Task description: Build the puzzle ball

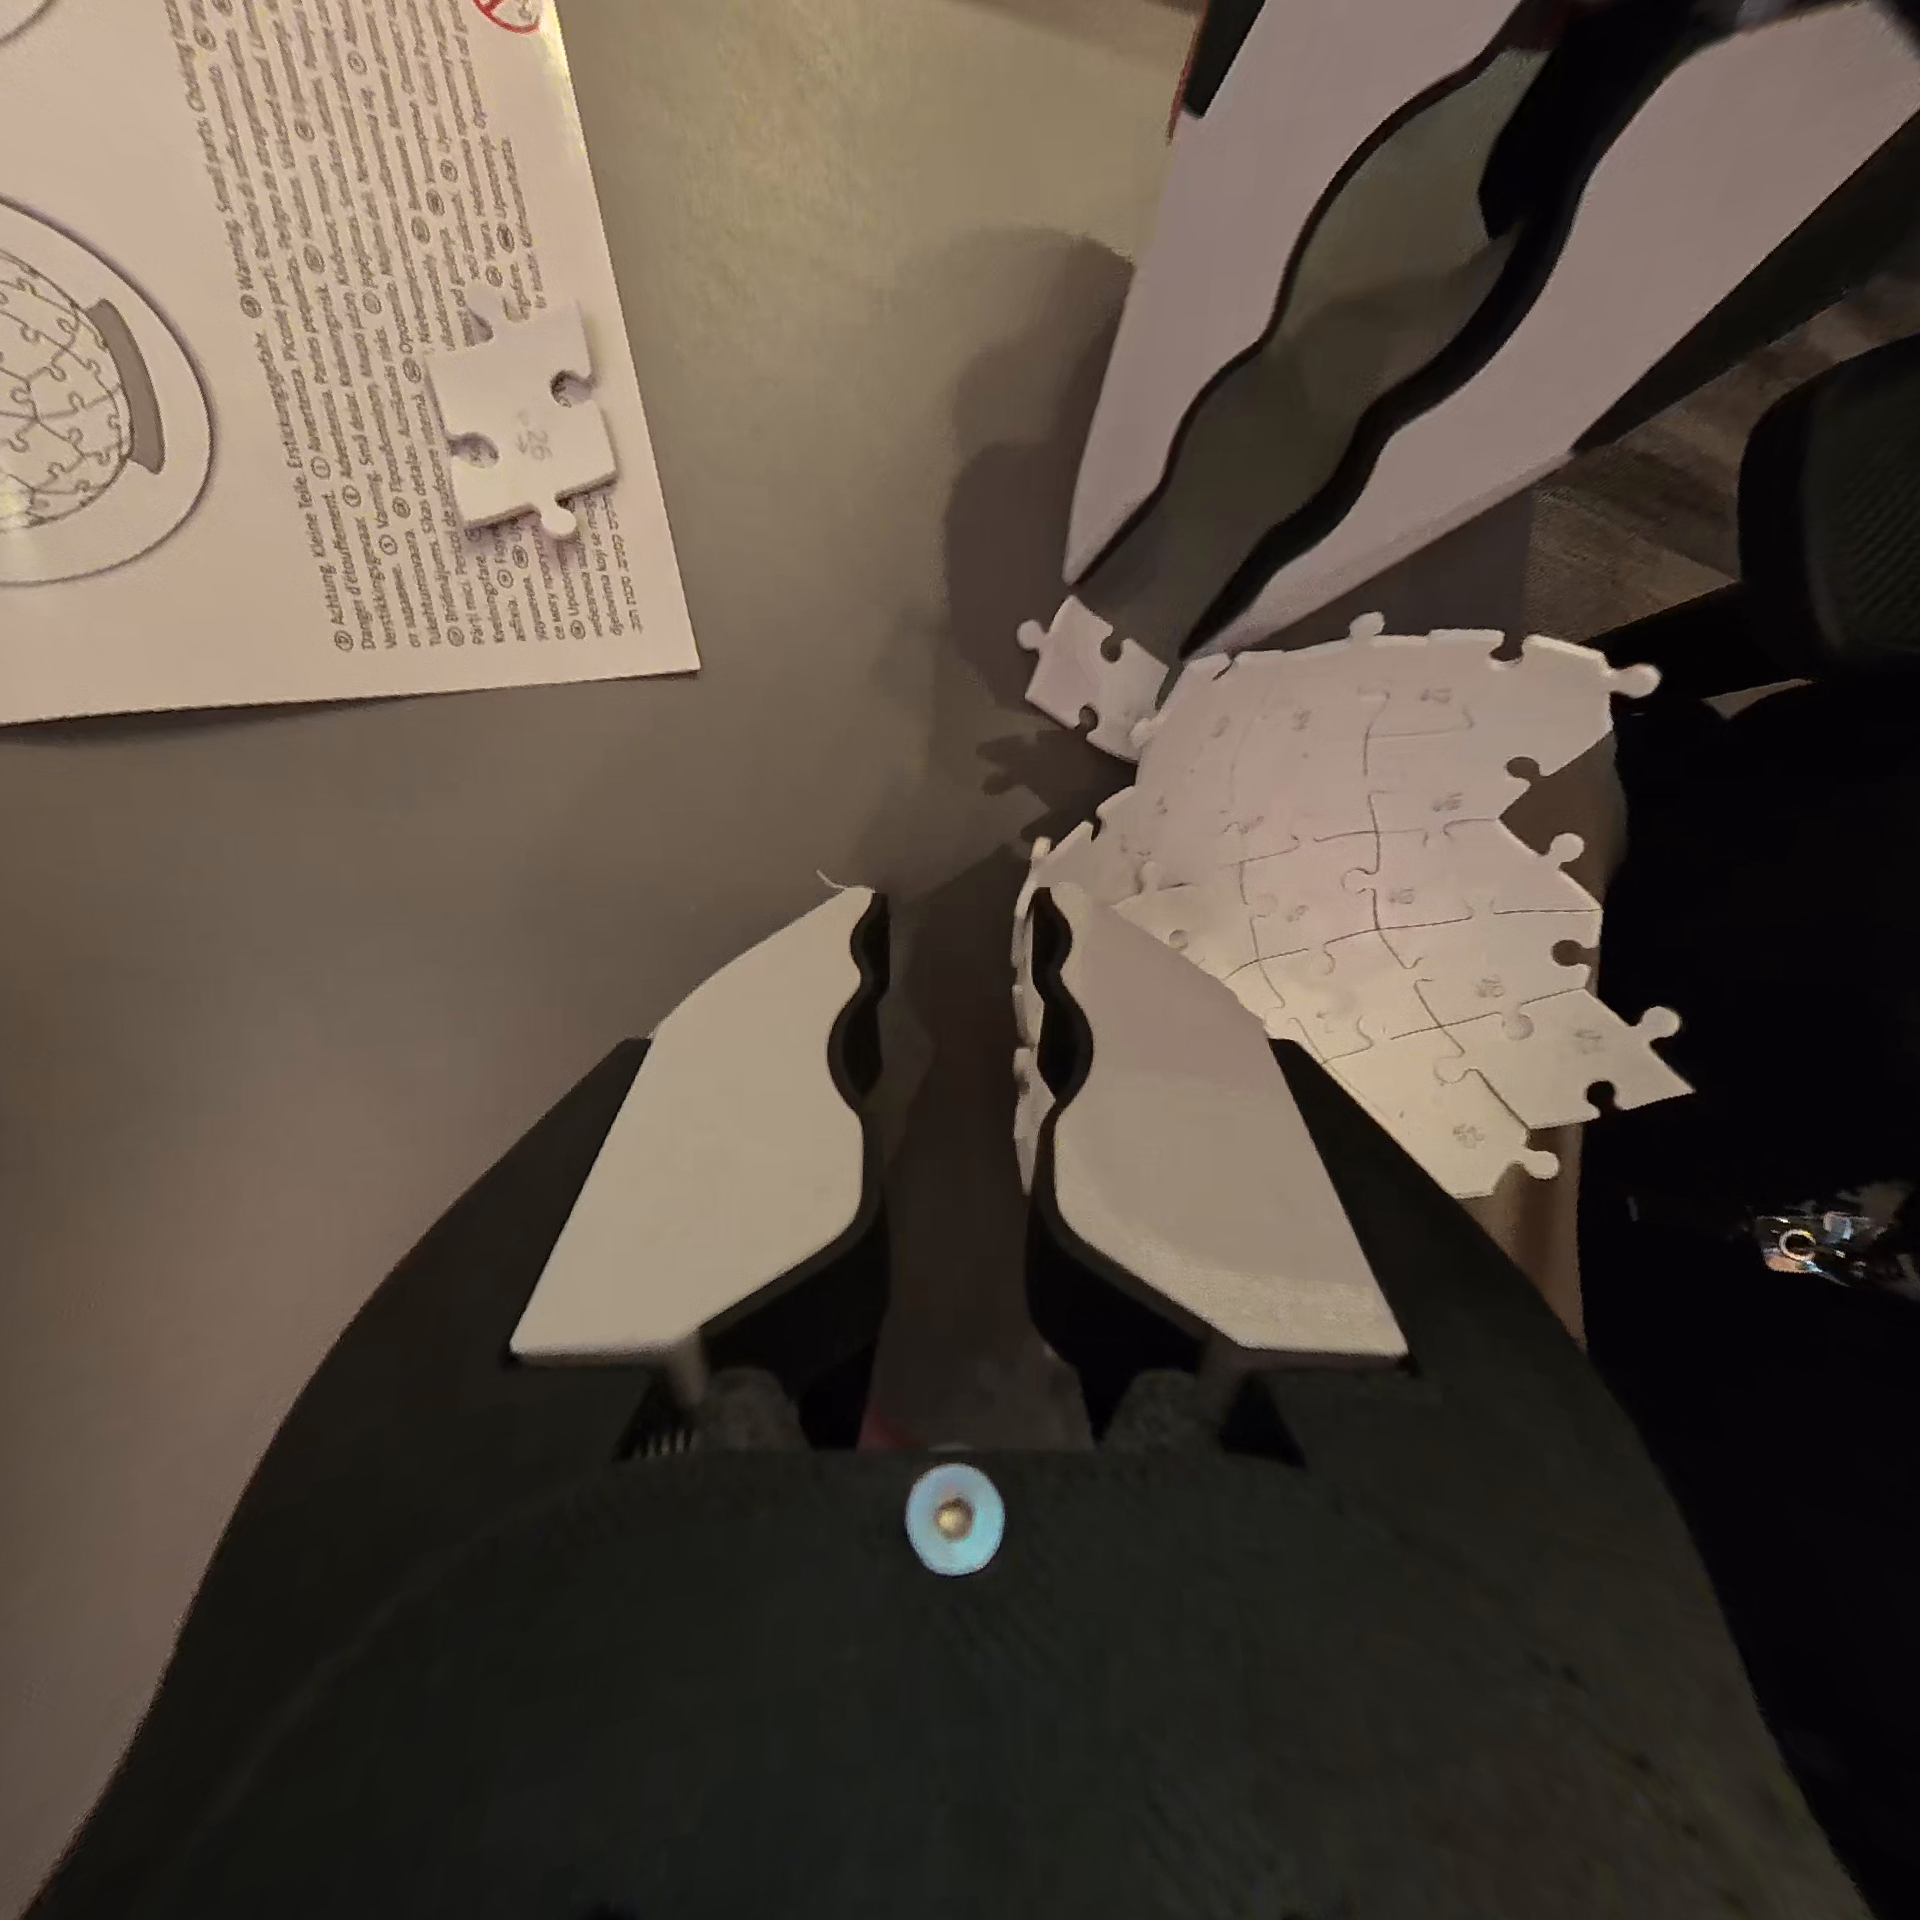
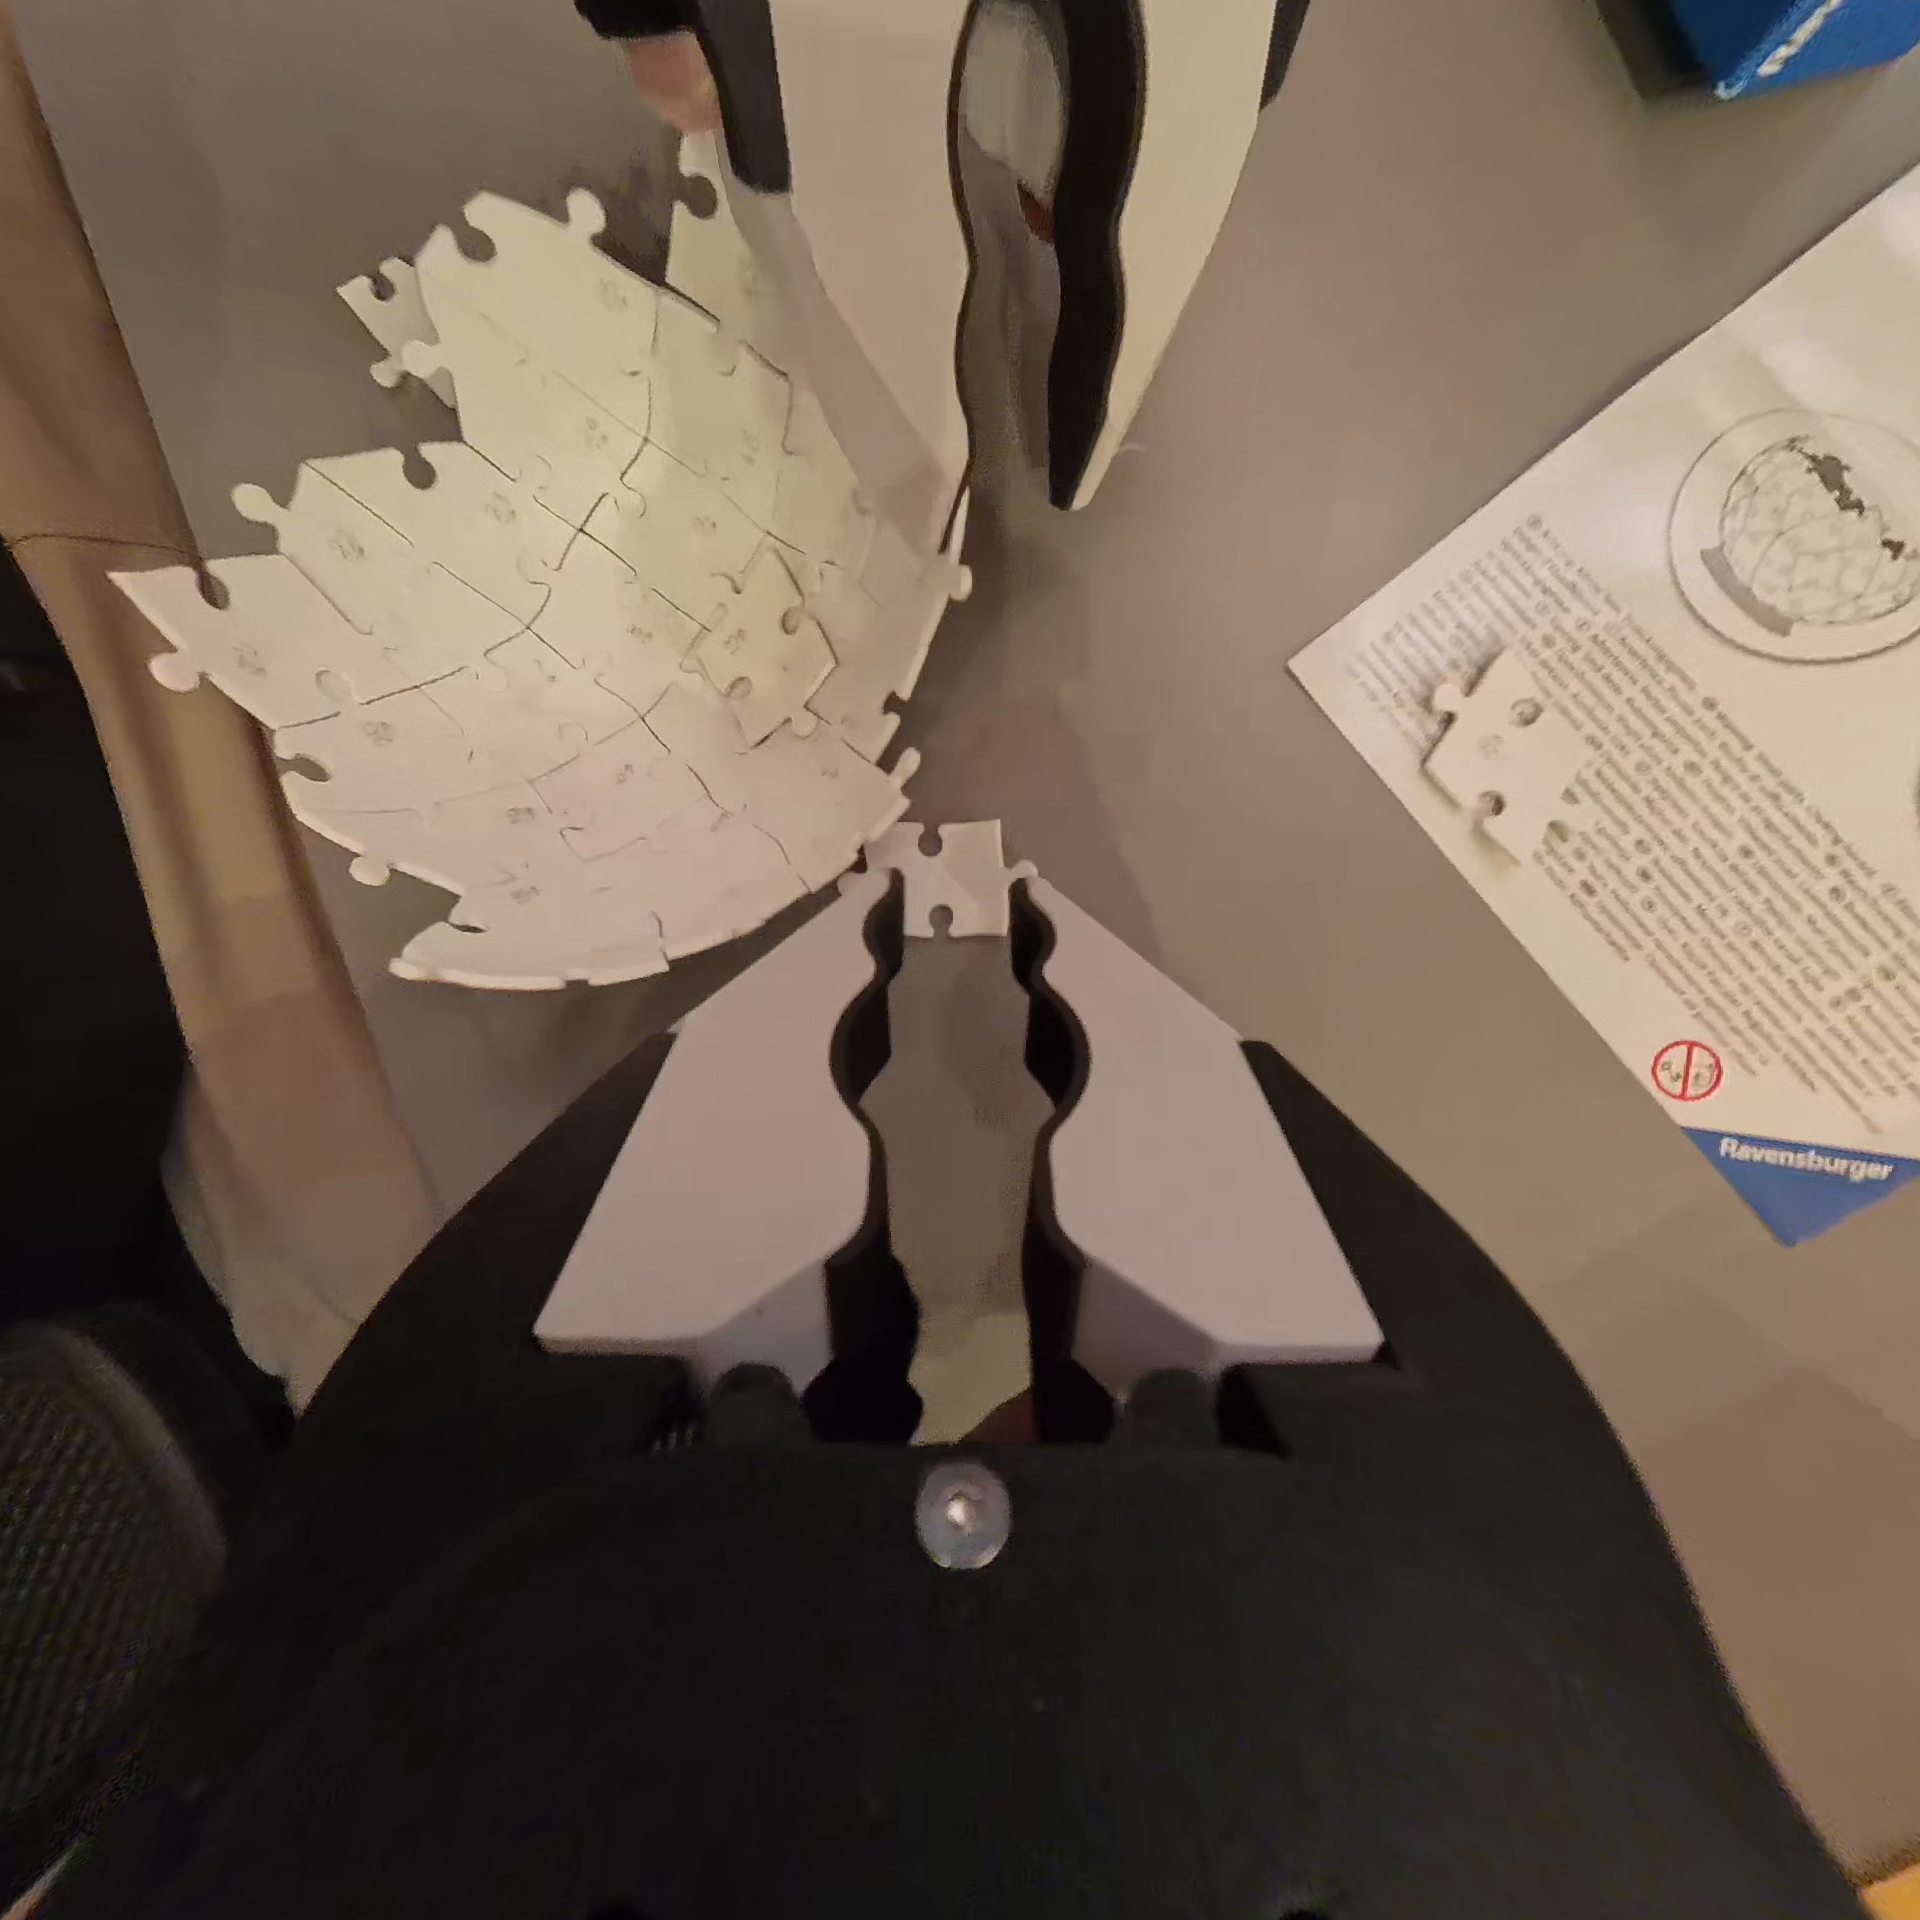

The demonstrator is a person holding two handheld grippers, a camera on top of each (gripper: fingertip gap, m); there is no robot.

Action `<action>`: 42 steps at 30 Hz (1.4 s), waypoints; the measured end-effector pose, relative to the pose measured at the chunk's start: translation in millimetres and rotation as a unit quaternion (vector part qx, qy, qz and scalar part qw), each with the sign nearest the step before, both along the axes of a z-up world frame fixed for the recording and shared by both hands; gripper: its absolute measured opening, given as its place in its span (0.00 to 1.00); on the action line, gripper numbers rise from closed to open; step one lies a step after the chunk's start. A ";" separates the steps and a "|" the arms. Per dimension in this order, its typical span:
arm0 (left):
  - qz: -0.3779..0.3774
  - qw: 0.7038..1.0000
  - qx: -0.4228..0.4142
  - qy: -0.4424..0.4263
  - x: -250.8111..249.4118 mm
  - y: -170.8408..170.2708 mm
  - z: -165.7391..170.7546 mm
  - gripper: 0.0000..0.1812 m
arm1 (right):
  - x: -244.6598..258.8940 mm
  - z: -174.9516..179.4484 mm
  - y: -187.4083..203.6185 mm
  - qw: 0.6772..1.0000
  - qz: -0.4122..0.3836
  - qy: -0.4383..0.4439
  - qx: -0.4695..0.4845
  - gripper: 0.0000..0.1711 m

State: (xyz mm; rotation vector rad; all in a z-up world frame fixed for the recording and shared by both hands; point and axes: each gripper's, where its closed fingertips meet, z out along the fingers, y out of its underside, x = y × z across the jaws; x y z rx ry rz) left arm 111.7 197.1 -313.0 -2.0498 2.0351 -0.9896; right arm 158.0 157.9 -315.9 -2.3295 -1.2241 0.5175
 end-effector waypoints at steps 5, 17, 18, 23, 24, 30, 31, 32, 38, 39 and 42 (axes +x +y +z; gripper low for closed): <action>-0.014 1.000 -0.001 -0.005 -0.9 -2.9 1.8 0.13 | 1.6 -17.2 -3.2 0.999 -0.018 -0.005 0.029 0.15; -0.062 0.998 0.024 -0.001 6.9 -4.7 -0.1 0.13 | 11.2 -3.0 21.8 0.982 0.144 -0.074 0.097 0.12; -0.063 0.998 0.026 -0.003 8.0 -4.6 0.8 0.12 | 11.7 0.4 20.8 0.987 0.125 -0.065 0.080 0.13; -0.071 0.997 0.035 -0.002 8.7 -5.2 1.4 0.12 | 12.1 0.6 22.9 0.998 -0.042 -0.012 0.041 0.17; -0.072 0.997 0.032 -0.003 8.7 -6.5 1.6 0.12 | 10.1 -2.5 20.7 0.997 -0.064 -0.004 0.034 0.19; -0.072 0.997 0.021 0.002 3.9 -9.7 -5.6 0.12 | 2.6 -18.8 19.4 0.989 -0.135 -0.025 0.062 0.25; -0.069 0.997 0.020 0.000 4.2 -9.6 -5.6 0.12 | 0.6 -18.7 19.9 0.989 -0.135 -0.020 0.065 0.22; -0.068 0.998 0.019 -0.001 4.0 -9.4 -5.8 0.12 | 0.2 -18.5 20.7 0.989 -0.134 -0.017 0.067 0.16; -0.067 0.997 0.025 -0.006 3.6 -8.3 -1.9 0.12 | 4.9 -16.8 23.0 0.991 -0.116 0.004 0.066 0.14; -0.065 0.997 0.028 -0.011 4.6 -7.6 0.0 0.12 | 5.9 -16.5 22.0 0.992 -0.110 0.008 0.063 0.14; -0.045 0.997 0.050 -0.030 7.7 -3.0 6.9 0.14 | 8.0 -7.1 20.6 0.993 -0.097 0.030 0.063 0.14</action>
